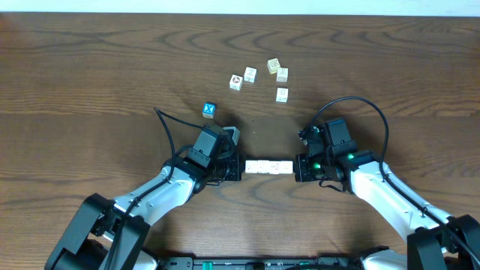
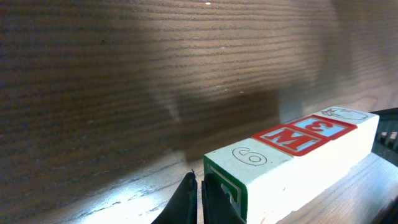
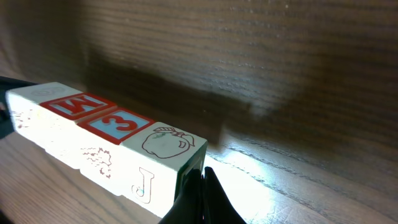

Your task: Lift 4 blocks

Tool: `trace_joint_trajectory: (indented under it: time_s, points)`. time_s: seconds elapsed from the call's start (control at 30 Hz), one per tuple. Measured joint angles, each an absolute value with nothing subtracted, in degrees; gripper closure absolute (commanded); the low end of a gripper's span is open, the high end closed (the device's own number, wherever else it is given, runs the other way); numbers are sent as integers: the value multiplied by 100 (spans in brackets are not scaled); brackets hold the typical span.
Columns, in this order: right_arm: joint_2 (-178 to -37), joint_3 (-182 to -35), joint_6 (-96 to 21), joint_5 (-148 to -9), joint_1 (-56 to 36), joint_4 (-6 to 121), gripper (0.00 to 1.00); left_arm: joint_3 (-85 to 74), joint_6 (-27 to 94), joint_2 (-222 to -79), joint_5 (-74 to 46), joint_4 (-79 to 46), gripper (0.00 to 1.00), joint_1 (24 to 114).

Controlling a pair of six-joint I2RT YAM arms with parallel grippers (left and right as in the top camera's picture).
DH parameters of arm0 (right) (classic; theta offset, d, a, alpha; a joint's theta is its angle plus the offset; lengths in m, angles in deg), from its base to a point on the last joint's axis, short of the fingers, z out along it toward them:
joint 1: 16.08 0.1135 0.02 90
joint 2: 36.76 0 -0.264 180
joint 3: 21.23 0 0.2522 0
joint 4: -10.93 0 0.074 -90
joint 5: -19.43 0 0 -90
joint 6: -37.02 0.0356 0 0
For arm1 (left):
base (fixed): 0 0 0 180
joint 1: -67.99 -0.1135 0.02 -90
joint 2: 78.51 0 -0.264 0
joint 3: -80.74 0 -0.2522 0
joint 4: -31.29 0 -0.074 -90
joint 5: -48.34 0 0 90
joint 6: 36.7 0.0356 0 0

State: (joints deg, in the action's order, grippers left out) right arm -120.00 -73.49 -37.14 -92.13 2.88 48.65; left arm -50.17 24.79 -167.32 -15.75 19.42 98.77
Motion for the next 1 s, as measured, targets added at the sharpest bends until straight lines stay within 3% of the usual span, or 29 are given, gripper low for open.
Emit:
trace_joint_trajectory:
  time_s: [1.0]
  points:
    - [-11974,-7349,-3297,-9189,291,4900,99,-5017,2477,-16732,-1568,1950,93,9877]
